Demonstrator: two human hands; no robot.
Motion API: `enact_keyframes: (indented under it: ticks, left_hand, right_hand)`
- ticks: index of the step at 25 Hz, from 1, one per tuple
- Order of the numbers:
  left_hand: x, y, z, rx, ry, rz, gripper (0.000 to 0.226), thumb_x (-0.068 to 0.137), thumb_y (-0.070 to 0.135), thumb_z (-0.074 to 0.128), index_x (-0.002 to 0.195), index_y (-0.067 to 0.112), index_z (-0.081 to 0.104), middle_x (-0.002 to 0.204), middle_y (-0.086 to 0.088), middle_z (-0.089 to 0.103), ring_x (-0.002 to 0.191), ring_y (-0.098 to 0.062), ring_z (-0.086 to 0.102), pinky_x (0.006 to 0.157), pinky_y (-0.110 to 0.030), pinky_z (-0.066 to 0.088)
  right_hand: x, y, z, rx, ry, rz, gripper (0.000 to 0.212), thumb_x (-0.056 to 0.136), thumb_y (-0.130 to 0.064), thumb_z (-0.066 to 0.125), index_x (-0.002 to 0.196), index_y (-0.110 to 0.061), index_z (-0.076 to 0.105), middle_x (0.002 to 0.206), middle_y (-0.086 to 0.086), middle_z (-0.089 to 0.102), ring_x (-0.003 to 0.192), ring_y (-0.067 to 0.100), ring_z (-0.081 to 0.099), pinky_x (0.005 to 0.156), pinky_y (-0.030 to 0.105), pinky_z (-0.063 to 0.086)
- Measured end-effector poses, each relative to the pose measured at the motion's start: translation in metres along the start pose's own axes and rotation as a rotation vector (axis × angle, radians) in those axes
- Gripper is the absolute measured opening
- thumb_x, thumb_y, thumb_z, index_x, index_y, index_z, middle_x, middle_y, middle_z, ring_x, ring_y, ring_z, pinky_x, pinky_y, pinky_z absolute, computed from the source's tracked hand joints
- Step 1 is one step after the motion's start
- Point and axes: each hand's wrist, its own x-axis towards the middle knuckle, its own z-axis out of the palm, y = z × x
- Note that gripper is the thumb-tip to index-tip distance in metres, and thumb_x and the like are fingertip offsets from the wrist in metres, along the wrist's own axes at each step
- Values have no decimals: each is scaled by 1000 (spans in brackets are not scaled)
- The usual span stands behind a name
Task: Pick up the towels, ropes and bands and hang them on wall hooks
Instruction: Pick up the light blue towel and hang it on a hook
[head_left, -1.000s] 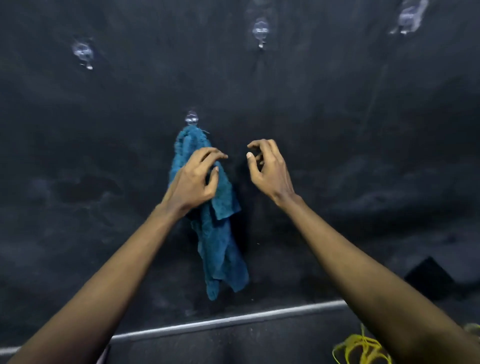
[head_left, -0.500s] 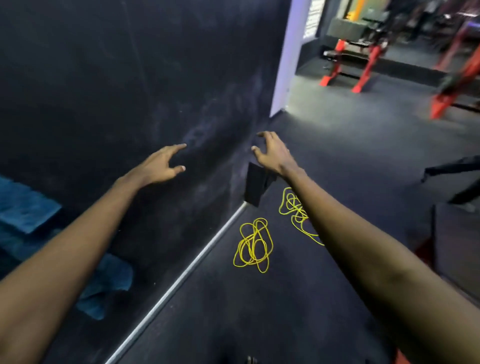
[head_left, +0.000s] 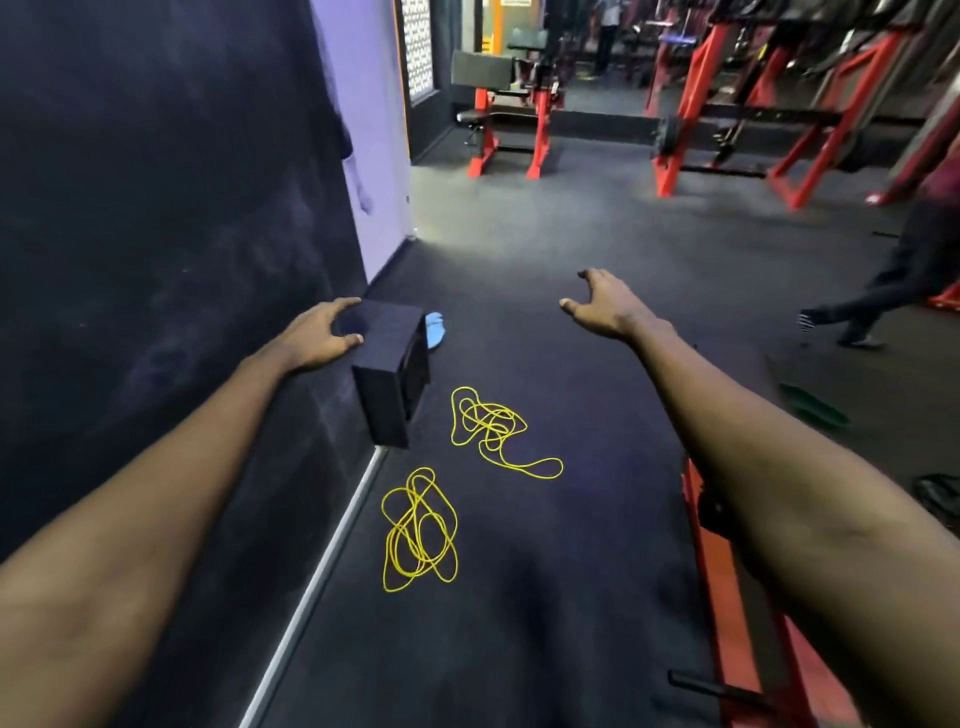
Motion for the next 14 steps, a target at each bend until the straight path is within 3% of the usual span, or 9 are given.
enact_keyframes:
  ticks: [5, 14]
  left_hand:
    - [85, 18, 18, -12, -35, 24, 68, 88, 33, 67, 148, 26, 37, 149, -11, 43, 137, -29, 42, 115, -38, 31]
    - [266, 10, 25, -25, -19, -20, 69, 87, 36, 66, 149, 26, 36, 150, -13, 41, 138, -30, 40, 114, -40, 32]
  right_hand:
    - [59, 39, -4, -3, -15, 28, 68, 93, -41, 59, 146, -3, 38, 152, 17, 40, 140, 30, 38, 115, 36, 31]
    - [236, 39, 18, -21, -120, -1, 68, 92, -39, 61, 147, -5, 39, 152, 15, 41, 140, 28, 40, 114, 33, 32]
